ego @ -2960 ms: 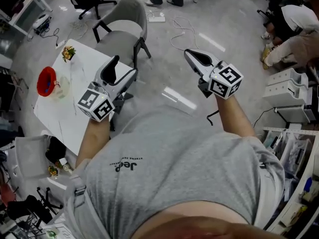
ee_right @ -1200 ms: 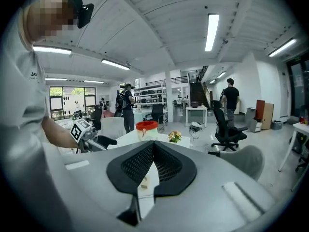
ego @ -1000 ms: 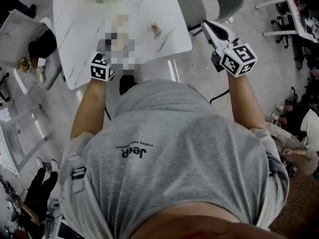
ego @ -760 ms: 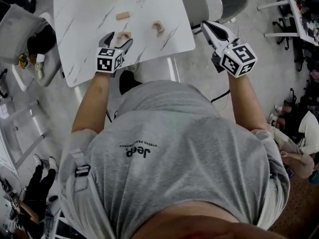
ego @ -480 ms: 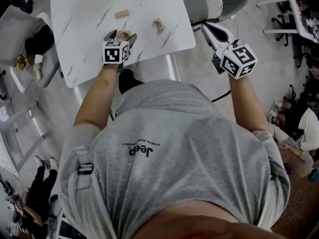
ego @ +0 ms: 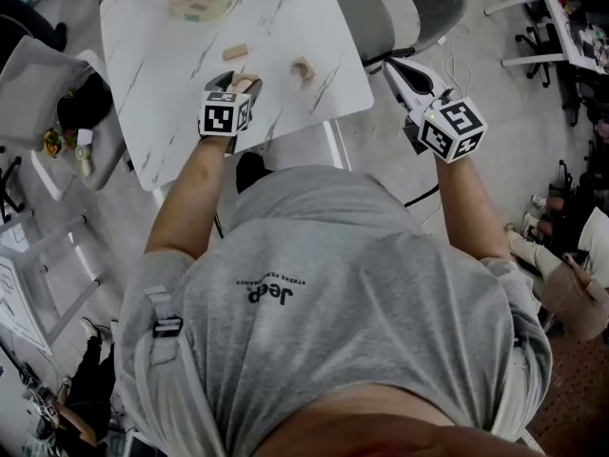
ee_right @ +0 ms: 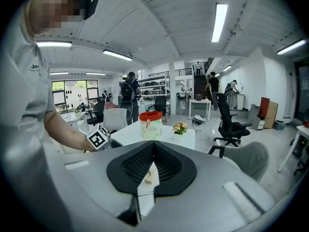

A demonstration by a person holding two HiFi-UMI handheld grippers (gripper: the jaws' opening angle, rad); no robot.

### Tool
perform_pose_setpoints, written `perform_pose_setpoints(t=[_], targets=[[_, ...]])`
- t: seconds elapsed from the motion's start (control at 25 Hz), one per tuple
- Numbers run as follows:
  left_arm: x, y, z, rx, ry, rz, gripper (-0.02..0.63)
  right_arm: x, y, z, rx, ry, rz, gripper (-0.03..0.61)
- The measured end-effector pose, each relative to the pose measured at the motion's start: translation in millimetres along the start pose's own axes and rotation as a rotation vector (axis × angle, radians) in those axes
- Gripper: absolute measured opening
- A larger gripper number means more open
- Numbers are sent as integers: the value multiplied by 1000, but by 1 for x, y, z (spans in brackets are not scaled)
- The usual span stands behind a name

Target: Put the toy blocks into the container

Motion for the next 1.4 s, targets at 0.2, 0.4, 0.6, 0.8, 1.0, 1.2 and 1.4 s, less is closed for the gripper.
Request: perform_pose_setpoints(t=[0.2, 0.4, 0.6, 0.8, 1.0, 1.2, 1.4], targets=[[16, 25, 61, -98, -27, -18, 330, -3, -6, 18, -46, 7, -20, 3], [35, 47, 123, -194, -79, -20, 330, -1, -19, 39, -87, 15, -26, 3], [61, 61, 177, -259, -88, -24, 330, -2, -38, 60, -120, 15, -22, 3], [89, 64, 217, -288, -101, -19, 330, -9, -65, 83, -144, 24, -19, 3], [116, 54, 248, -295, -112, -27, 330, -21, -101, 104, -167, 36, -12, 3], [148, 33, 270, -279, -117, -29, 330, -41, -149, 118, -185, 23, -3, 3], [182, 8, 282, -254, -105, -37, 331, -60, -203, 130, -185, 13, 12, 3]])
Point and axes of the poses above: the fingertips, and each gripper's own axes: y backward along the fingers, x to its left, z out of its top, the point moved 10 cm from there along y, backward along the fingers, and after that the axes turned 7 degrees about z, right-handed, at the moved point
